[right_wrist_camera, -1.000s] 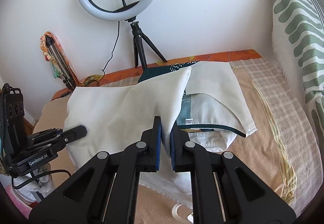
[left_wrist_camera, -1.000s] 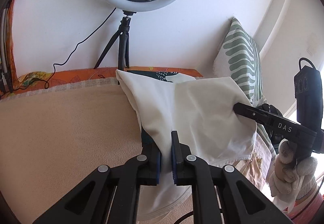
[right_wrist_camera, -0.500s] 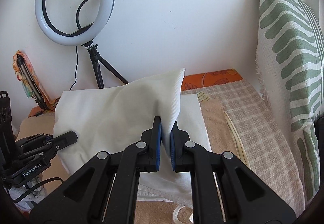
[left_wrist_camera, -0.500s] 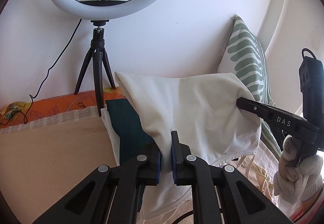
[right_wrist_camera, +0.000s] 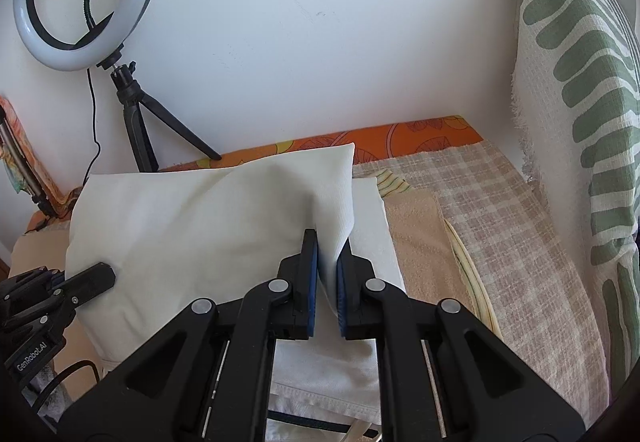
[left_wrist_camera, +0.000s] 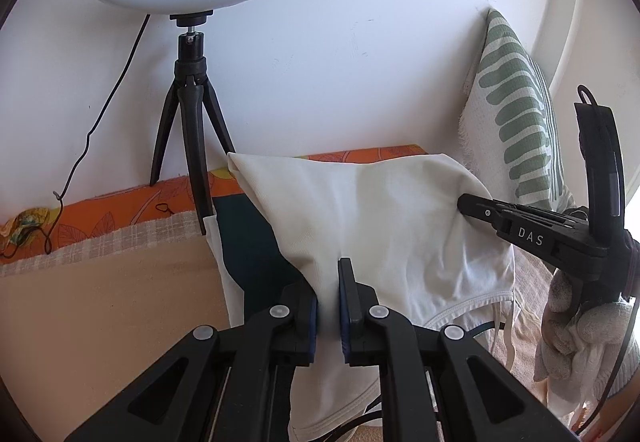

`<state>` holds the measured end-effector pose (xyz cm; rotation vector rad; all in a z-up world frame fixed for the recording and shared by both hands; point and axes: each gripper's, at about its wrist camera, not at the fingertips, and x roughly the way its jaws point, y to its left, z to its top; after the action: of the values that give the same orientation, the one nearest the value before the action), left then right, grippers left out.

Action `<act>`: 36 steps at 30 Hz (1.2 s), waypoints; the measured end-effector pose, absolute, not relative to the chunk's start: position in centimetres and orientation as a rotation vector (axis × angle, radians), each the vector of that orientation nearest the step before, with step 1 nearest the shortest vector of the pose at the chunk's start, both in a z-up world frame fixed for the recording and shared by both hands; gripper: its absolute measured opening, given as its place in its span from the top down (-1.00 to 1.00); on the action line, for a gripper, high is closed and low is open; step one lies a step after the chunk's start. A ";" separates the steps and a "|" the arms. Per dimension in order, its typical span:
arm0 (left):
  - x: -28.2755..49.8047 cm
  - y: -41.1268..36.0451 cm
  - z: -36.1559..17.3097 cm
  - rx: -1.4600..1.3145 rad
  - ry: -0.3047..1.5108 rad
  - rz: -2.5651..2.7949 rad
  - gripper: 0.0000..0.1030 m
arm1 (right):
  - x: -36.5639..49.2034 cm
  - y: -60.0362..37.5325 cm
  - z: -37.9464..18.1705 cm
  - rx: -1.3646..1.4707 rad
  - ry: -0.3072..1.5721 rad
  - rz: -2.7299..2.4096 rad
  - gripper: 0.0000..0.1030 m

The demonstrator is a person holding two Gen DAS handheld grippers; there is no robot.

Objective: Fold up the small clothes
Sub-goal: 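Open both grippers to release the tank top on the pile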

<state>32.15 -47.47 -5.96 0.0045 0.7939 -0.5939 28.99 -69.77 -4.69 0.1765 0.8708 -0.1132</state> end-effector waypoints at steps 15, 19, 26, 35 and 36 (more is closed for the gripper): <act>28.6 -46.3 -2.0 0.045 0.728 -0.594 0.81 | 26.7 -69.5 -0.2 0.142 0.824 -0.166 0.53; 27.0 -45.7 -0.4 0.039 0.705 -0.600 0.81 | 25.3 -68.8 1.6 0.130 0.807 -0.171 0.53; 23.6 -44.1 2.7 0.030 0.667 -0.617 0.81 | 22.5 -67.4 5.3 0.123 0.764 -0.170 0.53; 18.3 -41.2 5.8 0.032 0.620 -0.639 0.68 | 17.9 -64.2 9.2 0.113 0.726 -0.180 0.52; 17.7 -40.8 6.0 0.032 0.617 -0.639 0.67 | 17.3 -63.8 9.5 0.115 0.722 -0.184 0.47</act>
<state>17.71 -40.78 6.01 0.0321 0.6167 -0.6386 17.25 -63.81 9.50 0.1148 0.7219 -0.1840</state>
